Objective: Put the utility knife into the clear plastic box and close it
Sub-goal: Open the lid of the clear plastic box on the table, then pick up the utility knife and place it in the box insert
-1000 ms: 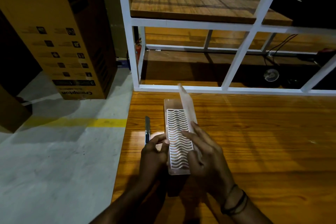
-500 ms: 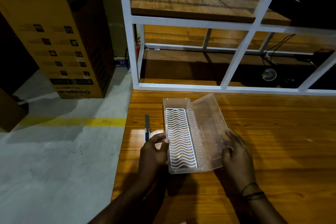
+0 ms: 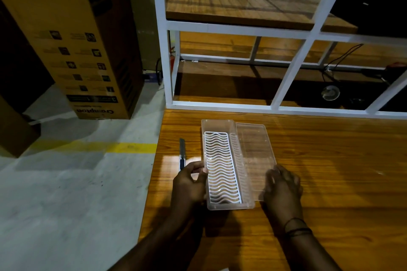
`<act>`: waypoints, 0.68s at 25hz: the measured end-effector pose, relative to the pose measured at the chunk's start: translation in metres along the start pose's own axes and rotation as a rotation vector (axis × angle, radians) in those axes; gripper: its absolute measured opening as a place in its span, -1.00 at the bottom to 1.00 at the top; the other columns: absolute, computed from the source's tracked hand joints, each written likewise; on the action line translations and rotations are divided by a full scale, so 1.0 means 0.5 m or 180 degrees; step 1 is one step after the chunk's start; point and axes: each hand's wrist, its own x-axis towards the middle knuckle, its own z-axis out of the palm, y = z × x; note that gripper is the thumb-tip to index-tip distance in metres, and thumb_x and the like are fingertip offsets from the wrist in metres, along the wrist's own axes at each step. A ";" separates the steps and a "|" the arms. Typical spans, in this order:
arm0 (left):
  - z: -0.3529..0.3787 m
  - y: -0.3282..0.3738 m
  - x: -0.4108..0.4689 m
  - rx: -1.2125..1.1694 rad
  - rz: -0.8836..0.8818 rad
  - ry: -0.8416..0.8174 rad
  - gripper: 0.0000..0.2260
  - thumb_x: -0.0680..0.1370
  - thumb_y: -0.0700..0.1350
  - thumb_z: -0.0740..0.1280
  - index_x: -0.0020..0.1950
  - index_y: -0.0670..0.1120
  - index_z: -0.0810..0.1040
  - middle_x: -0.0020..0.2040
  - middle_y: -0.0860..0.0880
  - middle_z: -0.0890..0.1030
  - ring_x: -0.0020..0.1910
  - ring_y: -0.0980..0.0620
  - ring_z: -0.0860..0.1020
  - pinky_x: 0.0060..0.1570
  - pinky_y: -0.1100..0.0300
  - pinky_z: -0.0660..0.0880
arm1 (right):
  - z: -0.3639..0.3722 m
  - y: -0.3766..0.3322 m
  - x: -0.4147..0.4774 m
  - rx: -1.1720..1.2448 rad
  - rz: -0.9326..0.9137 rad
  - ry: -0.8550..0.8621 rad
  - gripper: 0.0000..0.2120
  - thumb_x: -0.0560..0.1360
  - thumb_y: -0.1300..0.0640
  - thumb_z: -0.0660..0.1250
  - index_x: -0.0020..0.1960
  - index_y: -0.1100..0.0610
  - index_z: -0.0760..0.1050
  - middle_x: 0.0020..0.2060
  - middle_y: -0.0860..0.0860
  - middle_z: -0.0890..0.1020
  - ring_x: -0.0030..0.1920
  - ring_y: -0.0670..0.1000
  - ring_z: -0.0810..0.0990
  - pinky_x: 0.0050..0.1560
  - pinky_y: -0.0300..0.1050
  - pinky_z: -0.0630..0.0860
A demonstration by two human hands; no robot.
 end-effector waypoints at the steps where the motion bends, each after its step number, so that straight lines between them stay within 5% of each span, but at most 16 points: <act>1: -0.001 0.002 -0.001 0.0036 0.0002 0.0022 -0.88 0.59 -0.08 0.42 0.11 0.06 0.68 0.00 0.15 0.70 -0.01 0.04 0.68 0.05 -0.17 0.66 | -0.003 -0.007 0.000 0.0034 -0.0068 0.0052 -0.76 0.47 0.23 0.38 0.13 0.13 0.63 0.31 0.12 0.56 0.30 0.22 0.38 0.29 0.20 0.36; 3: -0.001 0.004 -0.001 0.0113 0.0004 0.0056 -0.86 0.59 -0.09 0.41 0.14 0.02 0.66 -0.01 0.15 0.67 0.02 0.16 0.62 0.11 -0.09 0.65 | -0.015 -0.031 0.003 0.0458 -0.0234 0.0093 -0.77 0.50 0.24 0.39 0.14 0.13 0.64 0.24 0.11 0.60 0.24 0.20 0.47 0.26 0.11 0.42; 7: 0.001 0.006 -0.002 0.0146 0.0009 0.0039 -0.85 0.60 -0.07 0.41 0.16 -0.01 0.65 0.03 0.08 0.69 0.06 0.07 0.64 0.11 -0.12 0.65 | -0.040 -0.090 0.015 0.1592 -0.0377 -0.0161 -0.71 0.55 0.21 0.37 0.27 0.12 0.59 0.08 0.04 0.65 -0.02 0.01 0.62 -0.03 -0.17 0.54; 14: -0.015 0.015 0.005 0.0459 0.0093 -0.0315 -0.72 0.61 0.01 0.39 0.32 0.13 0.52 -0.03 0.14 0.63 -0.08 -0.04 0.69 -0.18 -0.14 0.70 | -0.021 -0.114 0.019 0.0978 -0.0959 -0.0313 -0.66 0.59 0.23 0.28 0.35 0.19 0.53 0.16 0.16 0.63 0.09 0.18 0.62 0.09 -0.09 0.49; 17: -0.028 0.009 0.006 0.0637 0.0191 -0.0198 -0.72 0.59 0.03 0.40 0.31 0.11 0.55 -0.06 0.12 0.64 -0.11 -0.07 0.69 -0.15 -0.13 0.69 | -0.018 -0.112 0.018 0.0876 -0.0988 -0.0311 -0.65 0.59 0.21 0.25 0.37 0.18 0.51 0.16 0.17 0.60 0.10 0.20 0.61 0.12 -0.02 0.52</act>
